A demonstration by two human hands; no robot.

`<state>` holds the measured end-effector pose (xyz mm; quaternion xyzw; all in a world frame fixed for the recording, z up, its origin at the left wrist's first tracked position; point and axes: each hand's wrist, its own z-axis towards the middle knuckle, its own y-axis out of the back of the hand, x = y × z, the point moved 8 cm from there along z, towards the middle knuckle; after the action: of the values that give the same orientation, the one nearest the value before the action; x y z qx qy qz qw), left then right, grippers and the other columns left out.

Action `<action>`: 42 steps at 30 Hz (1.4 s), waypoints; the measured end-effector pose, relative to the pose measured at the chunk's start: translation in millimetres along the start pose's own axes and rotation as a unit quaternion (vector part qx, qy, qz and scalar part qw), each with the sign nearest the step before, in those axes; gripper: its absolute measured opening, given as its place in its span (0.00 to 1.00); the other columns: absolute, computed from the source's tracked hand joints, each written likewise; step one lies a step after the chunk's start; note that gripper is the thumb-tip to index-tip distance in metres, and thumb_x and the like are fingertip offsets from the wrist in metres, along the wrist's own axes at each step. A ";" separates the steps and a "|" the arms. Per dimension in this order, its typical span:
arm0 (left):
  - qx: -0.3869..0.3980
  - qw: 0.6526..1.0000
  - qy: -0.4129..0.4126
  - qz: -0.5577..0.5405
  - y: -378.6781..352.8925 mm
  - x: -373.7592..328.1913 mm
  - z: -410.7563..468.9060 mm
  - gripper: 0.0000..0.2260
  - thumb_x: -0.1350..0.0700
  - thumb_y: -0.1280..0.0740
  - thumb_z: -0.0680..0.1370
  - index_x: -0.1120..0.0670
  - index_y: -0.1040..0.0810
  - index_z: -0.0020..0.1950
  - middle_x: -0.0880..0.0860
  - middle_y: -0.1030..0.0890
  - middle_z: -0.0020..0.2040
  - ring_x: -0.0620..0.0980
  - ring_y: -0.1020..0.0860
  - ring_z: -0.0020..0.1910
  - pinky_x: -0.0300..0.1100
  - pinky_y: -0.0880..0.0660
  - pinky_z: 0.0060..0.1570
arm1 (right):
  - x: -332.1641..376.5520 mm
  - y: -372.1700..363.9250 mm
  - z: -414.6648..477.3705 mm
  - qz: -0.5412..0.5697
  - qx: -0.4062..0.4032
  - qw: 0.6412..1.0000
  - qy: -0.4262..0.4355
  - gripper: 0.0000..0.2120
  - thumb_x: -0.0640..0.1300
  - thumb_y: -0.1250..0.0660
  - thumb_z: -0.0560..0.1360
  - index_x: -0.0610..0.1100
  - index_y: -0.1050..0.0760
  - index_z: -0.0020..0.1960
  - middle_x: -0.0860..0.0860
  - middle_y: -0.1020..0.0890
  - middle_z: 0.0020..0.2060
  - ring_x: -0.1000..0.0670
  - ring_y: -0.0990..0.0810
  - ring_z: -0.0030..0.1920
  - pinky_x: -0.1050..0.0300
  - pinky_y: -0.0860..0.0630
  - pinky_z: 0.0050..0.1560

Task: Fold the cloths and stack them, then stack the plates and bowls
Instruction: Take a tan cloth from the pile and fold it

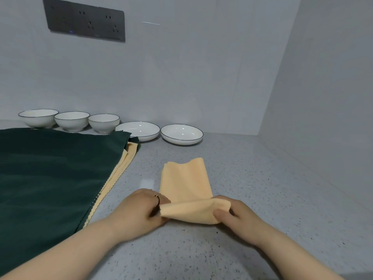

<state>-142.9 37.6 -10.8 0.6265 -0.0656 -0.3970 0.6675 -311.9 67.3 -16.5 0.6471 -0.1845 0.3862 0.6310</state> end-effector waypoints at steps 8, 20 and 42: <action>-0.046 0.970 0.173 -0.165 1.7 37.9 30.8 0.15 0.55 0.42 0.78 0.57 0.36 0.32 0.53 0.31 0.32 0.49 0.34 0.32 0.39 0.38 0.36 | -5.5 9.9 16.4 -0.030 -0.049 0.998 0.004 0.15 0.42 0.30 0.71 0.58 0.28 0.51 0.64 0.21 0.48 0.66 0.23 0.50 0.74 0.30 0.51; -0.143 0.924 0.282 -0.216 5.5 60.6 53.3 0.11 0.46 0.40 0.78 0.52 0.25 0.50 0.46 0.22 0.41 0.46 0.25 0.42 0.39 0.31 0.44 | -36.6 23.7 86.8 -0.105 -0.151 0.957 -0.224 0.23 0.52 0.40 0.77 0.46 0.44 0.28 0.52 0.37 0.25 0.53 0.39 0.26 0.59 0.45 0.28; -0.019 0.977 0.165 0.137 -3.8 52.6 165.9 0.10 0.53 0.41 0.79 0.48 0.22 0.55 0.46 0.21 0.57 0.48 0.25 0.57 0.38 0.35 0.46 | -42.4 31.7 105.5 -0.124 -0.120 0.955 -0.243 0.17 0.51 0.42 0.78 0.46 0.40 0.63 0.49 0.27 0.55 0.48 0.26 0.53 0.58 0.33 0.45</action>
<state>-206.0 -124.4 -1.5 0.6556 -0.0319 -0.1943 0.7290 -333.7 -48.8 -16.3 0.6585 -0.2957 0.1112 0.6831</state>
